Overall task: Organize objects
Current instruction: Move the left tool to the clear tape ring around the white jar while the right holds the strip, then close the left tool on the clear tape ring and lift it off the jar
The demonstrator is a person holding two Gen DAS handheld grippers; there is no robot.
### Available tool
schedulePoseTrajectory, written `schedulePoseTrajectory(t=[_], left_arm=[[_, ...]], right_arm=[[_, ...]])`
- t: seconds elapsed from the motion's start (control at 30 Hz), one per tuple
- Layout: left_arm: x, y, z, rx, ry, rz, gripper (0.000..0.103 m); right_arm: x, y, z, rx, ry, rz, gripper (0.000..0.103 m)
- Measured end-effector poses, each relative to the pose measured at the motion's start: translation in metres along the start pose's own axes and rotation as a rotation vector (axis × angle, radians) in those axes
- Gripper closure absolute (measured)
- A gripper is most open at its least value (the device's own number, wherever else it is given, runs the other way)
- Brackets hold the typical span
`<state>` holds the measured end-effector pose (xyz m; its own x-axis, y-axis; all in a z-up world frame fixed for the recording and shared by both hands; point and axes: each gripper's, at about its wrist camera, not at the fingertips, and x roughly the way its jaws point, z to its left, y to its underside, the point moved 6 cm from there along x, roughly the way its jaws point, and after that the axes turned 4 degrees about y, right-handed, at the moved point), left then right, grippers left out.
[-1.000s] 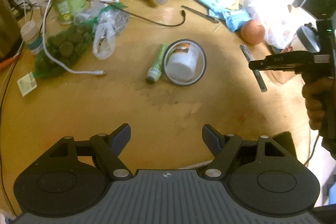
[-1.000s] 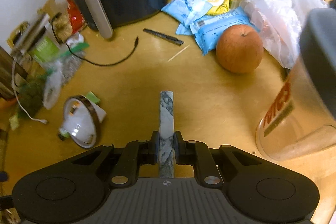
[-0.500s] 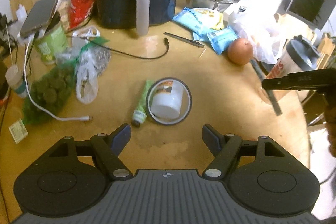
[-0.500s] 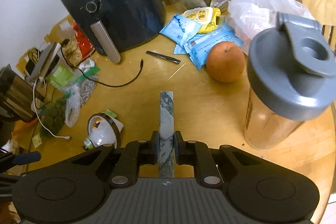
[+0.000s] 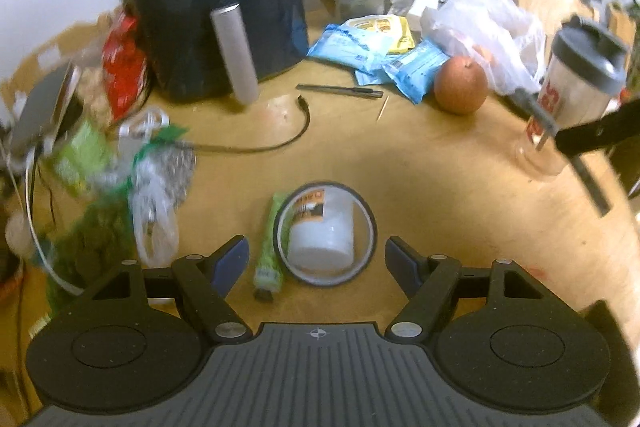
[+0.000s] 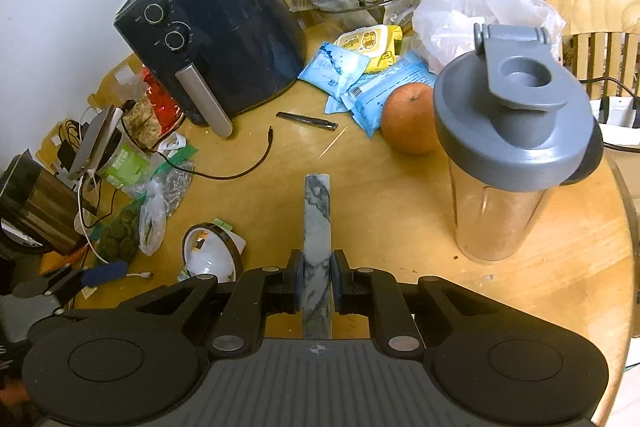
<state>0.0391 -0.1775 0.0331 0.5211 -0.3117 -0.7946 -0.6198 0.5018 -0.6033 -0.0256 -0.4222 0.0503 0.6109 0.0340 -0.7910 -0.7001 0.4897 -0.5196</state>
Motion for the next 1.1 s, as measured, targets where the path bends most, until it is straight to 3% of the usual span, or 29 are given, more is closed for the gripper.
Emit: schedulePoseTrajectory(t=[0.23,0.63,1.1], left_arm=[[0.023,-0.003,-0.018,0.155,-0.032,-0.012,0.005],[0.061,-0.001,-0.023,0.232,-0.053,-0.007,0.005],[0.092,0.011,-0.020,0.281,-0.079,0.065,0.009]], right_arm=[[-0.010,-0.004,-0.006,0.019,0.015,-0.023,0.086],[-0.024,0.005,-0.010,0.061,0.024,-0.044,0.086],[-0.039,0.016,-0.020,0.107,0.054,-0.065,0.086]])
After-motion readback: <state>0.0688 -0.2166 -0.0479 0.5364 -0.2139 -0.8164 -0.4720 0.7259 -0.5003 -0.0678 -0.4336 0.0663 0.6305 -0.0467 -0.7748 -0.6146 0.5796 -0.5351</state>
